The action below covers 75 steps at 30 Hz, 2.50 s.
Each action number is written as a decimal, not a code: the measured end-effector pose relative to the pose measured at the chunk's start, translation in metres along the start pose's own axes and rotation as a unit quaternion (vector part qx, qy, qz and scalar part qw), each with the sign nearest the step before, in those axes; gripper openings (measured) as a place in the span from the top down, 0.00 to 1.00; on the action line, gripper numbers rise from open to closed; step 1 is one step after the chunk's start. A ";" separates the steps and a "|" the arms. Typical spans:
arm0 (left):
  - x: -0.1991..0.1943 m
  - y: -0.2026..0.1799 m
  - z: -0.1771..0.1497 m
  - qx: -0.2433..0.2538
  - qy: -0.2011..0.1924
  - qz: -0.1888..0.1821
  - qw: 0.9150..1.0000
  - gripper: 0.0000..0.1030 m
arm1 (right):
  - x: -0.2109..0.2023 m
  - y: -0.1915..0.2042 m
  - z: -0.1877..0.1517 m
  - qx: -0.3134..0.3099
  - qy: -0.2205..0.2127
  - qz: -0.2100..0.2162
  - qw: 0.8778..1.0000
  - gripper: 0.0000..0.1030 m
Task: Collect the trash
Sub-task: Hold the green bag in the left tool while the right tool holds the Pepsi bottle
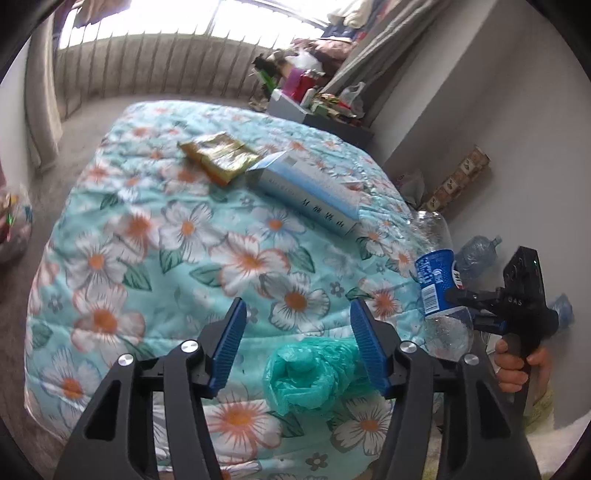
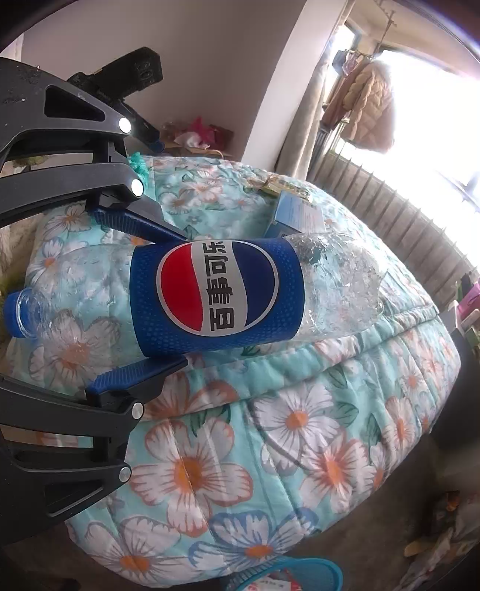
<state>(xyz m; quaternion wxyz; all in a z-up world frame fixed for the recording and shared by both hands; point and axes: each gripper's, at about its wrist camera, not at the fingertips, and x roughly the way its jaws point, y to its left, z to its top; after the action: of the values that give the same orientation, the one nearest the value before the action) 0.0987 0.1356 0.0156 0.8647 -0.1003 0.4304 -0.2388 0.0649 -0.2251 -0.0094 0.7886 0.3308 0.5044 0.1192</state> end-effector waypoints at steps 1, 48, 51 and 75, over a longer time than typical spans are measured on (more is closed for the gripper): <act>-0.001 -0.008 0.002 0.027 0.000 -0.011 1.000 0.41 | 0.000 0.001 0.000 0.000 0.000 0.000 1.000 0.45; 0.060 -0.009 -0.024 -0.047 0.147 -0.075 0.985 0.39 | -0.003 -0.004 -0.007 0.011 0.007 0.006 1.000 0.36; 0.060 -0.014 -0.024 -0.028 0.142 -0.062 0.988 0.41 | 0.002 -0.003 -0.008 0.013 0.015 0.010 1.000 0.36; 0.082 -0.083 -0.034 0.161 0.139 0.075 0.974 0.41 | 0.008 0.010 -0.006 -0.016 0.018 -0.042 0.999 0.38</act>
<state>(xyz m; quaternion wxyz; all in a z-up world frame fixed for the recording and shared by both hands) 0.0870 0.0241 -0.0307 0.8164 0.1068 0.5091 -0.2508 0.0652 -0.2108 -0.0105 0.7892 0.2942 0.5297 0.1003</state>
